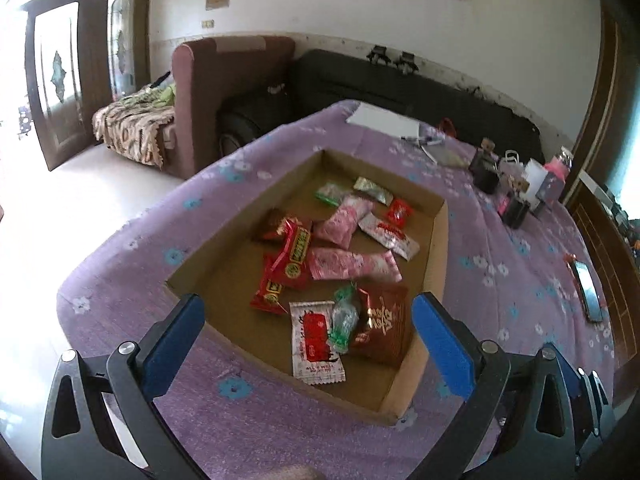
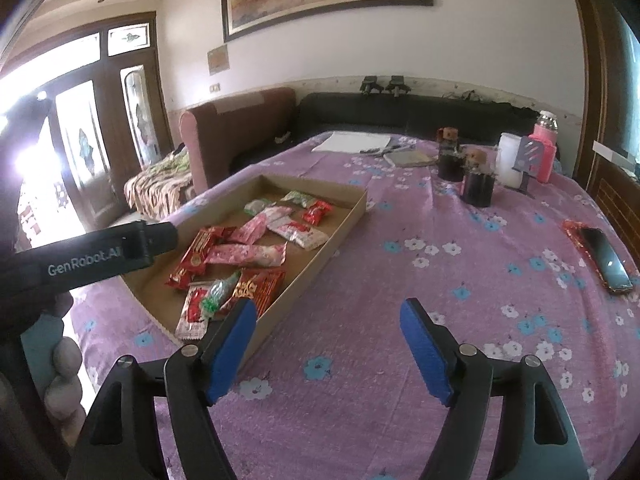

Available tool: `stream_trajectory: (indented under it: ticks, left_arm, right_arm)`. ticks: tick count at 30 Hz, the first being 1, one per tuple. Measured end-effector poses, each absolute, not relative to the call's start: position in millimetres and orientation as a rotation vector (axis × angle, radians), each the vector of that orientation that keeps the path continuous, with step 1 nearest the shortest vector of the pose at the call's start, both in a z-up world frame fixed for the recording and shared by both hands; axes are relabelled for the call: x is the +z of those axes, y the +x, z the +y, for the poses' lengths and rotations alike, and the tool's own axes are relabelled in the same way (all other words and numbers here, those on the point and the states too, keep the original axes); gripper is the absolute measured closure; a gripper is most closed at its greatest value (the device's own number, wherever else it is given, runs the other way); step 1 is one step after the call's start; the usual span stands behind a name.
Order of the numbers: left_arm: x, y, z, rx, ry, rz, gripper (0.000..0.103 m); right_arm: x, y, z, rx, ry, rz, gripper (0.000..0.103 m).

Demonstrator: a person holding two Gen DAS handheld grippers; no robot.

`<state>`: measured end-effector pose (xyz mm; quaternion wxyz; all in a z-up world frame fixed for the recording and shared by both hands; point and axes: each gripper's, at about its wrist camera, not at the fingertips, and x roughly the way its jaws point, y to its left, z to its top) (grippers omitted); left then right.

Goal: Organize snacks

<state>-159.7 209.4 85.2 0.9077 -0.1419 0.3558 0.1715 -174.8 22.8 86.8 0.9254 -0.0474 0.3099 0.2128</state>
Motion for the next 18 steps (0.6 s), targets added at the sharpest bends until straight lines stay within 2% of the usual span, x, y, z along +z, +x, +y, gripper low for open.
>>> stream_trajectory:
  ticks: [18]
  left_arm:
    - [60.9,-146.8,242.8,0.358,-0.381,0.816,0.0]
  right_arm:
    - [67.6,-164.3,67.0,0.478,-0.193,0.703,0.027]
